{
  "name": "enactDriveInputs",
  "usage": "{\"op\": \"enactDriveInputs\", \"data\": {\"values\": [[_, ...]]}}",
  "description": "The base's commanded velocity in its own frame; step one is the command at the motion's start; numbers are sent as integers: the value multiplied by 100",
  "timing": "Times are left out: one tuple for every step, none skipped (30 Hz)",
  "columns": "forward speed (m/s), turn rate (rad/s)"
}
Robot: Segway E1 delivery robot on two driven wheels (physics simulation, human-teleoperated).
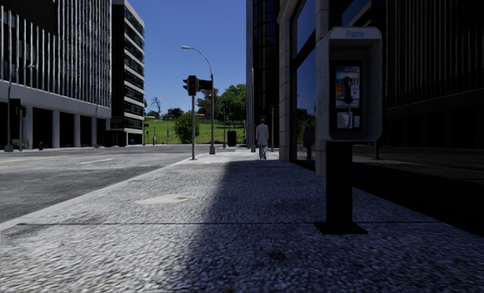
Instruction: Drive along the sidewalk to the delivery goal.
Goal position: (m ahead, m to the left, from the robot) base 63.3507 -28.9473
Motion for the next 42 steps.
{"op": "enactDriveInputs", "data": {"values": [[200, 0], [200, 0], [200, 0], [200, 0], [200, 0], [200, 0], [200, 0], [200, 0], [200, 0], [200, 0], [200, 0], [200, 0], [200, 0], [200, 0], [200, 0], [200, 0], [200, 0], [200, 0], [200, 0], [200, 0], [200, 0], [200, 0], [200, 0], [200, 0], [200, 0], [200, 0], [200, 0], [200, 0], [200, 0], [200, 0], [200, 0], [200, 0], [200, 0], [200, 0], [200, 0], [200, 0], [200, 0], [200, 0], [200, 0], [200, 0], [200, 0], [200, 0]]}}
